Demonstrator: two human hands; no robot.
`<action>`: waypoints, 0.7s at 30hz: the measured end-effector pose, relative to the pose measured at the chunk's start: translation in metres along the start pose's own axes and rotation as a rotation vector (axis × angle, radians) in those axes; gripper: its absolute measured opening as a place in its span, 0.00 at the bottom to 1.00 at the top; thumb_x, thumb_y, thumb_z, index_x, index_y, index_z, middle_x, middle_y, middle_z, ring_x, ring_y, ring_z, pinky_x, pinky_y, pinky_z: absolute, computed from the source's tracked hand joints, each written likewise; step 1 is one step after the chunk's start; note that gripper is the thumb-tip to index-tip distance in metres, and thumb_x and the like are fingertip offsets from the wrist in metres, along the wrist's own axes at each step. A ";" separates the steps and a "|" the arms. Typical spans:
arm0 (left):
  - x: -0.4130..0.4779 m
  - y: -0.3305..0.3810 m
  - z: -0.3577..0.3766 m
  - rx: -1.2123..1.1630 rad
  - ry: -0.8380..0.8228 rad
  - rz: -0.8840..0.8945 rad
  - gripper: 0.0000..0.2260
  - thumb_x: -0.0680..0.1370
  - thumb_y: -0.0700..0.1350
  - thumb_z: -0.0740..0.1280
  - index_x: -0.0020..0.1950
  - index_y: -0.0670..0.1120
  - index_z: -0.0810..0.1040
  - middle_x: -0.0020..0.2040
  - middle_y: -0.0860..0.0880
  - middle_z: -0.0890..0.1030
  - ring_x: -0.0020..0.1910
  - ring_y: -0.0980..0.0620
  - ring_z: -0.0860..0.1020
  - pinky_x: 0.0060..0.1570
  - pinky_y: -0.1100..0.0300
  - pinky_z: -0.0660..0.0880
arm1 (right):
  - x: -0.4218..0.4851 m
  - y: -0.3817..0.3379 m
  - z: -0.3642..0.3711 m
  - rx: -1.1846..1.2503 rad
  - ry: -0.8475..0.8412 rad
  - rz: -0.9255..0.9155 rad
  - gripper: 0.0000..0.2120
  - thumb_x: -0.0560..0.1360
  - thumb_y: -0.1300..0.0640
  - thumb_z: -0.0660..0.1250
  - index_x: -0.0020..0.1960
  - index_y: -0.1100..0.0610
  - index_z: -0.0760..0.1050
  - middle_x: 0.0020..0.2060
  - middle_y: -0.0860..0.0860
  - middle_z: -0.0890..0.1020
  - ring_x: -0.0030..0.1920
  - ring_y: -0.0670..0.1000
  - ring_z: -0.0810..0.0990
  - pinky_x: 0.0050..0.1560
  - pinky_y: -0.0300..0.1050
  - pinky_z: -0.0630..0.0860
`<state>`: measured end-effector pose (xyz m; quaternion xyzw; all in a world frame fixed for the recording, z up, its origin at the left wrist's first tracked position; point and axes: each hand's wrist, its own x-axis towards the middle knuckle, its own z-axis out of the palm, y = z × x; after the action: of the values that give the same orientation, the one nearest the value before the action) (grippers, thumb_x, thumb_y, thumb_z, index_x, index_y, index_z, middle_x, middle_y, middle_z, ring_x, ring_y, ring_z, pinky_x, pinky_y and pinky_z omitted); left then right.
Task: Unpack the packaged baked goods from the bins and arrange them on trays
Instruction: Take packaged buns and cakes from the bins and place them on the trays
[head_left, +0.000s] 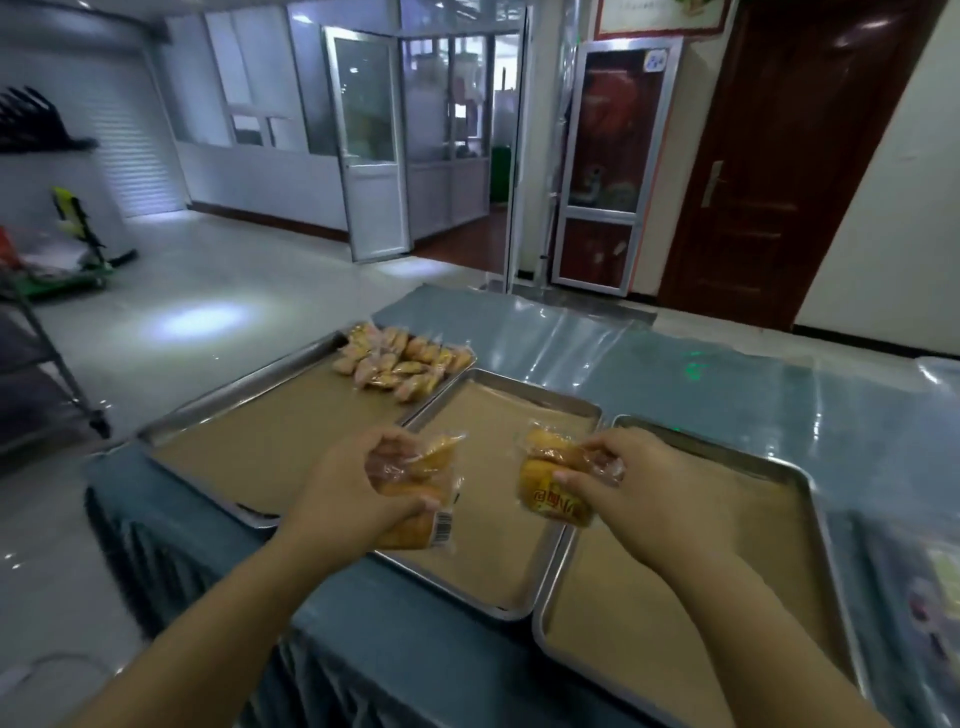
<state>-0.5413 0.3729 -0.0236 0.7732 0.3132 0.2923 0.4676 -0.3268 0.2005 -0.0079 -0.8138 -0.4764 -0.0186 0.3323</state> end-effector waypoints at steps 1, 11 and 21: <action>0.000 -0.008 -0.012 0.003 0.022 -0.012 0.23 0.59 0.41 0.81 0.48 0.57 0.79 0.47 0.52 0.83 0.47 0.56 0.82 0.46 0.57 0.79 | 0.005 -0.008 0.014 0.027 -0.024 0.006 0.15 0.67 0.38 0.67 0.50 0.44 0.75 0.43 0.41 0.76 0.43 0.42 0.74 0.38 0.42 0.74; 0.062 -0.071 -0.120 0.164 0.145 -0.004 0.21 0.60 0.41 0.80 0.46 0.56 0.76 0.44 0.54 0.82 0.44 0.58 0.80 0.45 0.59 0.78 | 0.081 -0.064 0.143 0.123 -0.108 0.048 0.14 0.68 0.40 0.69 0.50 0.43 0.74 0.43 0.40 0.75 0.42 0.38 0.72 0.34 0.35 0.66; 0.158 -0.146 -0.200 0.175 0.061 -0.090 0.21 0.61 0.43 0.80 0.49 0.57 0.77 0.44 0.57 0.82 0.43 0.67 0.78 0.35 0.70 0.74 | 0.173 -0.104 0.240 0.177 -0.202 0.205 0.11 0.69 0.43 0.71 0.48 0.42 0.73 0.47 0.44 0.76 0.46 0.43 0.75 0.46 0.44 0.77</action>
<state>-0.6209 0.6542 -0.0520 0.7868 0.3863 0.2660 0.4012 -0.3828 0.5003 -0.0800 -0.8234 -0.4218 0.1394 0.3532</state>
